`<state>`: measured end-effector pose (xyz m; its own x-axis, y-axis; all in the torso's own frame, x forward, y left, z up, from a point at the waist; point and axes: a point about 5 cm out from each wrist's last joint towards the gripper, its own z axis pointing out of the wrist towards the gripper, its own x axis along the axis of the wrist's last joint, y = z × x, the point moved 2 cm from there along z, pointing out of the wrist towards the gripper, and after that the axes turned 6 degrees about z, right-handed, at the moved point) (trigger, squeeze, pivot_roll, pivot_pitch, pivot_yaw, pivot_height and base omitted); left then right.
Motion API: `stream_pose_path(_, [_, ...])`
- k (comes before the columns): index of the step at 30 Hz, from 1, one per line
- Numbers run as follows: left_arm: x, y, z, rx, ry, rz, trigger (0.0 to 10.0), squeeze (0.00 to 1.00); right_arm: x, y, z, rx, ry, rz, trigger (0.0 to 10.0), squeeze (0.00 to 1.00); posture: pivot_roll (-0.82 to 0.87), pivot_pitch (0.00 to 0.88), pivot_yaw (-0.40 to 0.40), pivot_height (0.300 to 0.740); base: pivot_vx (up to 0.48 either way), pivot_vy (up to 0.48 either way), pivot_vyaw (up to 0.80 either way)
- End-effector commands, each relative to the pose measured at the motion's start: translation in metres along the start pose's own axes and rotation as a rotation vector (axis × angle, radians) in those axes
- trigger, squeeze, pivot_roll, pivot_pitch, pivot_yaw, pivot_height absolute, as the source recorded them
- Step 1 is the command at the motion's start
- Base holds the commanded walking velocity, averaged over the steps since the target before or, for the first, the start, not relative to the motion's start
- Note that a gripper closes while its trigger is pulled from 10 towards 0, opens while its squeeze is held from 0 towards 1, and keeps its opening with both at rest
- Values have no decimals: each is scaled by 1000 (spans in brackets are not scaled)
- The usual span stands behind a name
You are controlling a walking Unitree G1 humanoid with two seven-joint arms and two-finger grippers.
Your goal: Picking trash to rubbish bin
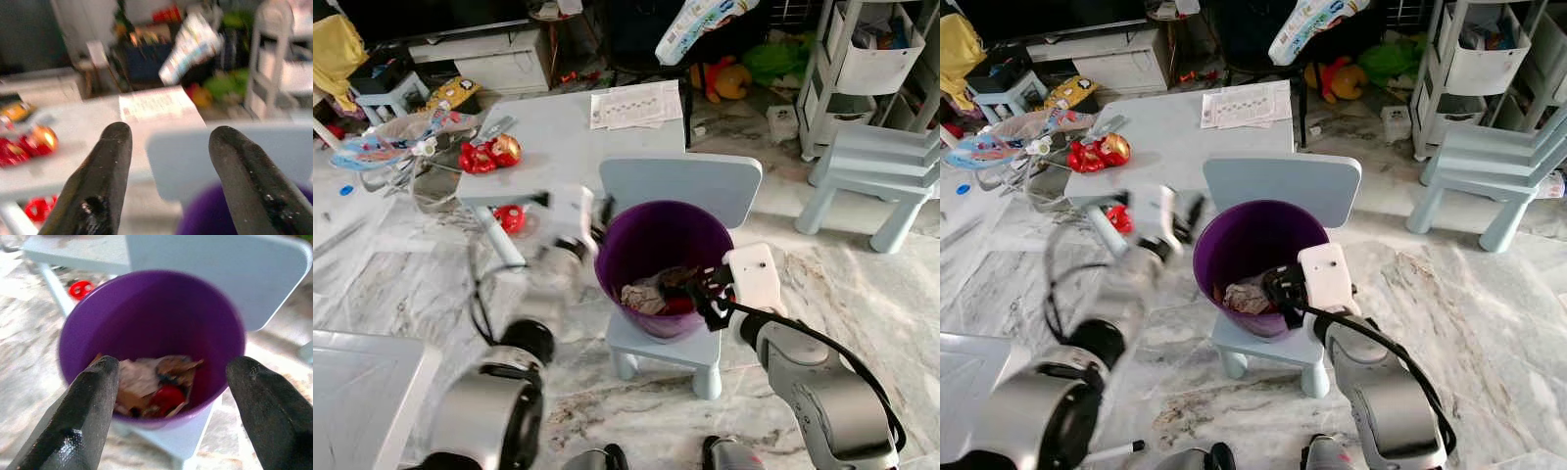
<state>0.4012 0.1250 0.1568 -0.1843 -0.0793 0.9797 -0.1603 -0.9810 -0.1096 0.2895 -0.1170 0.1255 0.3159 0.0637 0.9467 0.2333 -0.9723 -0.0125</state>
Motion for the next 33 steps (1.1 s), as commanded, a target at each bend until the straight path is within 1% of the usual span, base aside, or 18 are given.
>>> stream_pose_path(1, [16, -15, 0, 32, 83, 5, 10000, 1000, 6, -4, 5, 4, 39, -24, 10000, 0, -140, 129, 122, 740, 0, 0, 0])
stream_pose_path(3, [34, -27, -4, 69, 166, 31, 10000, 1000, 14, -2, 12, -17, 86, -28, 10000, 0, -114, 119, 107, 740, 0, 0, 0])
stream_pose_path(5, [38, -30, -7, 84, 187, 44, 10000, 1000, 16, -2, 13, -20, 98, -32, 10000, 0, -114, 119, 107, 740, 0, 0, 0])
stream_pose_path(6, [44, -39, -16, 123, 220, 75, 10000, 1000, 23, -3, 18, -25, 134, -38, 10000, 0, -102, 114, 99, 740, 0, 0, 0])
stream_pose_path(7, [45, -42, -20, 134, 223, 87, 10000, 1000, 25, -3, 19, -27, 146, -40, 10000, 0, -97, 109, 94, 740, 0, 0, 0])
stream_pose_path(9, [40, -46, -30, 143, 205, 91, 10000, 1000, 29, -4, 23, -23, 159, -67, 10000, 0, -96, 104, 91, 740, 0, 0, 0])
stream_pose_path(10, [36, -51, -38, 155, 193, 106, 10000, 1000, 33, -4, 25, -24, 174, -76, 10000, 0, -95, 103, 91, 740, 0, 0, 0])
stream_pose_path(11, [29, -57, -51, 172, 169, 126, 10000, 1000, 39, -4, 27, -28, 198, -74, 10000, 0, -89, 101, 87, 740, 0, 0, 0])
stream_pose_path(12, [29, -57, -51, 172, 169, 126, 10000, 1000, 39, -4, 27, -28, 198, -74, 10000, 0, -89, 101, 87, 740, 0, 0, 0])
stream_pose_path(13, [25, -60, -58, 186, 153, 129, 10000, 1000, 41, -4, 29, -28, 203, -70, 10000, 0, -81, 98, 85, 740, 0, 0, 0])
stream_pose_path(16, [15, -74, -81, 261, 93, 139, 10000, 1000, 46, -2, 34, -33, 231, -68, 10000, 0, -53, 90, 70, 740, 0, 0, 0])
stream_pose_path(18, [18, -80, -90, 310, 80, 156, 10000, 1000, 50, -2, 37, -33, 255, -59, 10000, 0, -36, 91, 63, 740, 0, 0, 0])
stream_pose_path(22, [24, -84, -96, 349, 75, 183, 10000, 1000, 57, -1, 40, -44, 300, -44, 10000, 0, -19, 92, 56, 740, 0, 0, 0])
stream_pose_path(23, [26, -86, -99, 371, 67, 200, 10000, 914, 64, 0, 40, -49, 339, -36, 10000, 0, -11, 86, 54, 740, 0, 0, 0])
stream_pose_path(24, [26, -86, -99, 374, 64, 207, 10000, 0, 66, -1, 41, -49, 350, -34, 10000, 0, -10, 85, 53, 740, 0, 0, 0])
stream_pose_path(26, [27, -86, -102, 392, 50, 215, 10000, 0, 71, 1, 42, -60, 370, -41, 10000, 0, -9, 79, 48, 740, 0, 0, 0])
stream_pose_path(30, [29, -83, -100, 386, 44, 225, 10000, 0, 75, 3, 43, -67, 392, -52, 10000, 0, -12, 73, 46, 740, 0, 0, 0])
stream_pose_path(33, [30, -82, -97, 391, 43, 196, 10000, 0, 77, 4, 44, -69, 403, -63, 10000, 0, -20, 64, 45, 740, 0, 0, 735])
